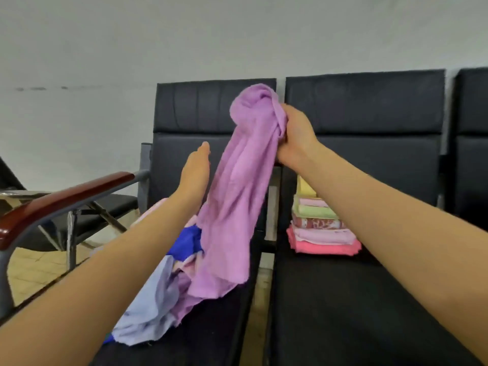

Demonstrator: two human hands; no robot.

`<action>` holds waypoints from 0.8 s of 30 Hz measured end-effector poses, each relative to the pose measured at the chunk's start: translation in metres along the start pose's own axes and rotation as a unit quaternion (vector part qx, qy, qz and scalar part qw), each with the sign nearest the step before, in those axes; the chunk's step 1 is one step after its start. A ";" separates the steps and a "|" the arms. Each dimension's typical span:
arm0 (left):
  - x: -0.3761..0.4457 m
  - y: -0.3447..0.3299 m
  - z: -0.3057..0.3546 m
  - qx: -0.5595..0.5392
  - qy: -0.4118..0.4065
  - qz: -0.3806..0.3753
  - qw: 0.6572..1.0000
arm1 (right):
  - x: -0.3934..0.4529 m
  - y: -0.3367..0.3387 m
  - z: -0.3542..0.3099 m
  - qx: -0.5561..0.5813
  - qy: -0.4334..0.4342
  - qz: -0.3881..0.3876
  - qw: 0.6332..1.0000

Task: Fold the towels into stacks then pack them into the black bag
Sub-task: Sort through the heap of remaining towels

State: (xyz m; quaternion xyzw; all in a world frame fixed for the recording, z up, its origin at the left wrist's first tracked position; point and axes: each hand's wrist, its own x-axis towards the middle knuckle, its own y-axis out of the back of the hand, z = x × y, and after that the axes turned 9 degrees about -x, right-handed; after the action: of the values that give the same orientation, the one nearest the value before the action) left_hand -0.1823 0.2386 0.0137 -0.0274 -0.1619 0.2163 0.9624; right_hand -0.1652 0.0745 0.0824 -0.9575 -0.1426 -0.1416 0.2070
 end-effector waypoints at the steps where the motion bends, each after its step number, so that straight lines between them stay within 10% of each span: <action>1: -0.010 -0.015 0.002 -0.036 0.026 -0.024 0.999 | -0.008 0.010 -0.013 0.013 0.018 0.011 1.000; 9: -0.087 -0.130 -0.024 -0.183 0.166 -0.300 0.921 | -0.051 0.113 -0.053 -0.160 0.059 0.146 0.974; 24: -0.104 -0.155 -0.145 -0.023 0.135 -0.248 0.959 | -0.141 0.319 0.082 -0.188 -0.164 0.309 0.918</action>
State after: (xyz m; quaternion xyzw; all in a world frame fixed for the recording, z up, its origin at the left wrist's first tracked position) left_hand -0.1614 0.0560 -0.1356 -0.0379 -0.0371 -0.0387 0.9978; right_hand -0.1717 -0.1986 -0.1490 -0.9850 0.1572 0.0640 0.0301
